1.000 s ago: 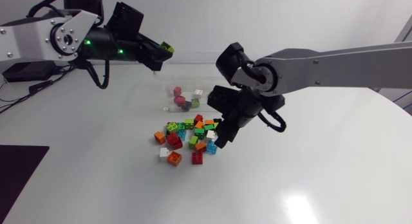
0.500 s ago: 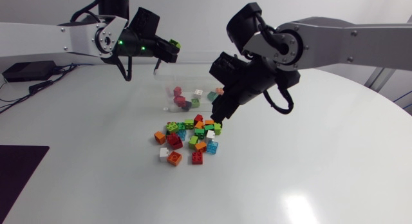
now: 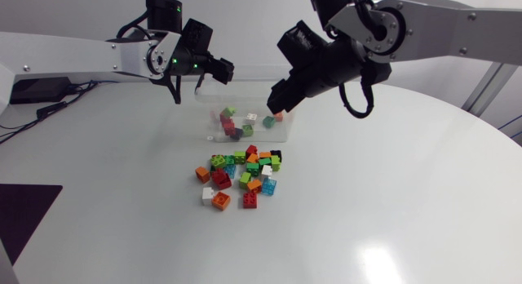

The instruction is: Place the duplo bricks in the container

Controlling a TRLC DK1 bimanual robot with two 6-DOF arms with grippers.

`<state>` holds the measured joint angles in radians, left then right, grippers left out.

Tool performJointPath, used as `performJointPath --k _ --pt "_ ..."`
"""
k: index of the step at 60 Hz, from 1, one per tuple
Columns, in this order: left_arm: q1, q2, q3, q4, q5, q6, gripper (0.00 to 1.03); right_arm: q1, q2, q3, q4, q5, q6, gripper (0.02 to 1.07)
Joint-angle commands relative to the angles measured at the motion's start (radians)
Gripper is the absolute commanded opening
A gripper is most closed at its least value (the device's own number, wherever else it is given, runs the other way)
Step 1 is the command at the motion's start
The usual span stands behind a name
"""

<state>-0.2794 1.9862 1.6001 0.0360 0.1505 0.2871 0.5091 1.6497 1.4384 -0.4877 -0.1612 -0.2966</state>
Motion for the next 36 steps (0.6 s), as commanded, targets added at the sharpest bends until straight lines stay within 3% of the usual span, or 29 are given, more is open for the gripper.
performJointPath --k 1,22,36 --pt "-0.003 -0.018 -0.017 0.012 -0.012 -0.02 0.99 -0.011 0.021 0.039 0.029 -0.009 0.031 0.38" --pt "0.019 -0.294 -0.302 -0.05 -0.006 0.053 0.99 -0.047 0.133 0.152 0.104 -0.023 0.053 0.38" --pt "0.028 -0.44 -0.496 -0.111 0.049 0.15 0.99 -0.058 0.196 0.209 0.147 -0.024 0.059 0.38"
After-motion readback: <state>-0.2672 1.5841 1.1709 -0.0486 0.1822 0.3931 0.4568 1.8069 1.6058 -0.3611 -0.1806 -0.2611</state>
